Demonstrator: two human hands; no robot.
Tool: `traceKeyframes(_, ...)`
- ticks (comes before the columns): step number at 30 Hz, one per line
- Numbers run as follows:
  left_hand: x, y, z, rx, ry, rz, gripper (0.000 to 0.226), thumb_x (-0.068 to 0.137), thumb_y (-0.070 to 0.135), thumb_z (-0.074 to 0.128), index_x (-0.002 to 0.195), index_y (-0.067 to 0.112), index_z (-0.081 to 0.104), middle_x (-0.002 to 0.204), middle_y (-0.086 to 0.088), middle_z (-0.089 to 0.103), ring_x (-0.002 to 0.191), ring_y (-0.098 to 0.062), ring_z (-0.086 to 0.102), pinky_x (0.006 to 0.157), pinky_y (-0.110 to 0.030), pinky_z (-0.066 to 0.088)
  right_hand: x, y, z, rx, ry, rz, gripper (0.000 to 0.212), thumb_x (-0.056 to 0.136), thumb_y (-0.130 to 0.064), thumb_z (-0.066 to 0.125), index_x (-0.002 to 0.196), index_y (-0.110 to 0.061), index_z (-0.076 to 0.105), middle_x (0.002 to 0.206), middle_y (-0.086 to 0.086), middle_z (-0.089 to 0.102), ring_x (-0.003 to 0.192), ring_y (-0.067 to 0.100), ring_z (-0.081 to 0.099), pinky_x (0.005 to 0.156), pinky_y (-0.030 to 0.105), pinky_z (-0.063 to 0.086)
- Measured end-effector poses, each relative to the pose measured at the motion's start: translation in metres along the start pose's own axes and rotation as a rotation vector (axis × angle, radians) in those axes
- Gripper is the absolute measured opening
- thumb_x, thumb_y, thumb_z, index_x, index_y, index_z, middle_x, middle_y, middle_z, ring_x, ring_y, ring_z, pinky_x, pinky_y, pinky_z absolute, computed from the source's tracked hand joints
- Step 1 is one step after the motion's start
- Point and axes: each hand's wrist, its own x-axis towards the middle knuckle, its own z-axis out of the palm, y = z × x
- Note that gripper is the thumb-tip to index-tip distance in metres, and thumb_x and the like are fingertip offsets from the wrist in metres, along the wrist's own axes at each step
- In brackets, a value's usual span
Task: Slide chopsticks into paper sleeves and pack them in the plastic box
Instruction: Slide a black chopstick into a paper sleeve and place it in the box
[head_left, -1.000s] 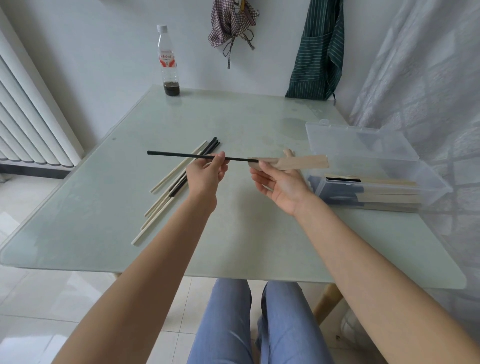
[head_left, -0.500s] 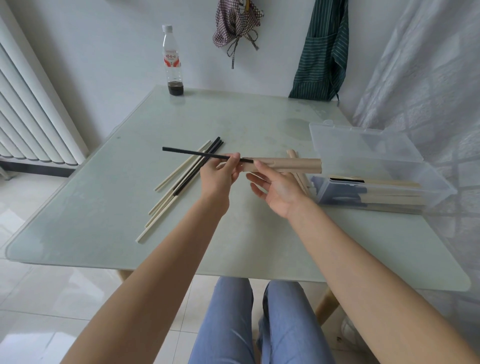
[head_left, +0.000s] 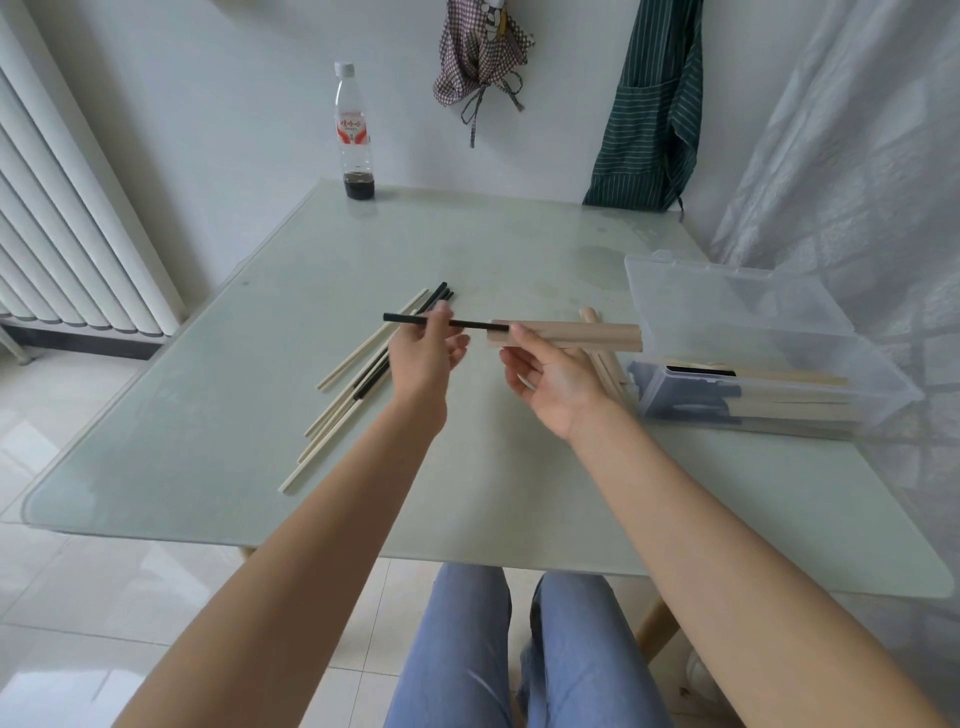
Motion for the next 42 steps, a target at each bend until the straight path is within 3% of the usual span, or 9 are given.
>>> traceKeyframes(7, 0.003, -0.001, -0.016, -0.017, 0.055, 0.032, 0.011, 0.093, 0.013, 0.057, 0.087, 0.005, 0.060, 0.057, 0.003, 0.050, 0.056, -0.006, 0.056, 0.059, -0.013, 0.048, 0.005, 0.011, 0.010, 0.048, 0.015, 0.031, 0.006, 0.086, -0.012, 0.065, 0.083, -0.015, 0.060, 0.077, 0.002, 0.061, 0.070, 0.011, 0.059, 0.053, 0.017, 0.049)
traceKeyframes(11, 0.005, 0.001, -0.029, 0.095, -0.027, 0.048, 0.021, 0.091, 0.016, 0.061, 0.071, 0.010, 0.060, 0.061, 0.001, 0.057, 0.059, -0.006, 0.056, 0.066, -0.017, 0.049, 0.009, 0.015, 0.013, 0.091, 0.011, 0.032, 0.006, 0.089, -0.015, 0.062, 0.083, -0.015, 0.060, 0.078, 0.003, 0.062, 0.072, 0.013, 0.059, 0.056, 0.018, 0.050)
traceKeyframes(14, 0.010, 0.001, -0.042, 0.573, -0.046, 0.131, 0.008, 0.084, 0.014, 0.069, 0.089, 0.009, 0.065, 0.085, -0.003, 0.061, 0.076, -0.013, 0.057, 0.075, -0.025, 0.044, 0.013, 0.014, 0.018, 0.159, 0.037, 0.012, 0.007, 0.091, -0.013, 0.059, 0.084, -0.012, 0.061, 0.078, 0.006, 0.065, 0.073, 0.015, 0.061, 0.056, 0.019, 0.053)
traceKeyframes(17, 0.019, 0.002, -0.053, 1.212, 0.048, 0.270, 0.021, 0.088, 0.004, 0.059, 0.109, 0.001, 0.057, 0.112, -0.015, 0.052, 0.105, -0.029, 0.048, 0.082, -0.031, 0.037, 0.016, 0.014, 0.022, 0.204, 0.059, -0.002, 0.012, 0.091, -0.010, 0.057, 0.080, -0.009, 0.061, 0.071, 0.006, 0.068, 0.069, 0.016, 0.065, 0.058, 0.019, 0.055)
traceKeyframes(22, 0.026, -0.001, -0.054, 1.719, 0.070, 0.260, 0.029, 0.085, -0.011, 0.047, 0.112, -0.002, 0.053, 0.118, -0.018, 0.047, 0.111, -0.032, 0.045, 0.078, -0.030, 0.036, 0.018, 0.015, 0.023, 0.229, 0.069, -0.004, 0.009, 0.091, -0.007, 0.058, 0.082, -0.006, 0.061, 0.070, 0.007, 0.069, 0.057, 0.013, 0.069, 0.058, 0.020, 0.057)
traceKeyframes(27, 0.038, -0.005, -0.057, 1.774, 0.101, 0.233, 0.031, 0.086, -0.007, 0.047, 0.117, -0.004, 0.050, 0.119, -0.020, 0.051, 0.113, -0.034, 0.048, 0.088, -0.034, 0.041, 0.022, 0.012, 0.016, 0.213, 0.093, -0.015, 0.011, 0.092, -0.008, 0.057, 0.081, -0.007, 0.061, 0.069, 0.005, 0.069, 0.059, 0.013, 0.068, 0.059, 0.020, 0.057)
traceKeyframes(37, 0.038, 0.000, -0.050, 1.642, 0.101, 0.170, 0.024, 0.088, -0.008, 0.045, 0.110, -0.006, 0.055, 0.115, -0.023, 0.053, 0.110, -0.037, 0.047, 0.080, -0.036, 0.040, 0.020, 0.013, 0.009, 0.229, 0.101, -0.008, 0.011, 0.091, -0.009, 0.058, 0.081, -0.007, 0.063, 0.067, 0.004, 0.071, 0.058, 0.012, 0.069, 0.061, 0.020, 0.057)
traceKeyframes(40, 0.031, 0.003, -0.043, 1.437, 0.095, 0.211, 0.016, 0.094, -0.004, 0.043, 0.082, -0.004, 0.053, 0.105, -0.024, 0.053, 0.093, -0.036, 0.046, 0.073, -0.036, 0.035, 0.019, 0.010, 0.005, 0.259, 0.131, -0.037, 0.010, 0.091, -0.007, 0.057, 0.082, -0.007, 0.062, 0.080, 0.008, 0.068, 0.065, 0.015, 0.067, 0.063, 0.020, 0.056)
traceKeyframes(42, 0.026, 0.003, -0.037, 1.232, 0.044, 0.137, 0.036, 0.097, 0.006, 0.043, 0.061, 0.005, 0.037, 0.084, -0.021, 0.048, 0.073, -0.031, 0.043, 0.064, -0.033, 0.032, 0.019, 0.010, 0.002, 0.306, 0.155, -0.053, 0.009, 0.091, -0.006, 0.057, 0.083, -0.007, 0.061, 0.084, 0.010, 0.066, 0.069, 0.016, 0.066, 0.062, 0.020, 0.055)
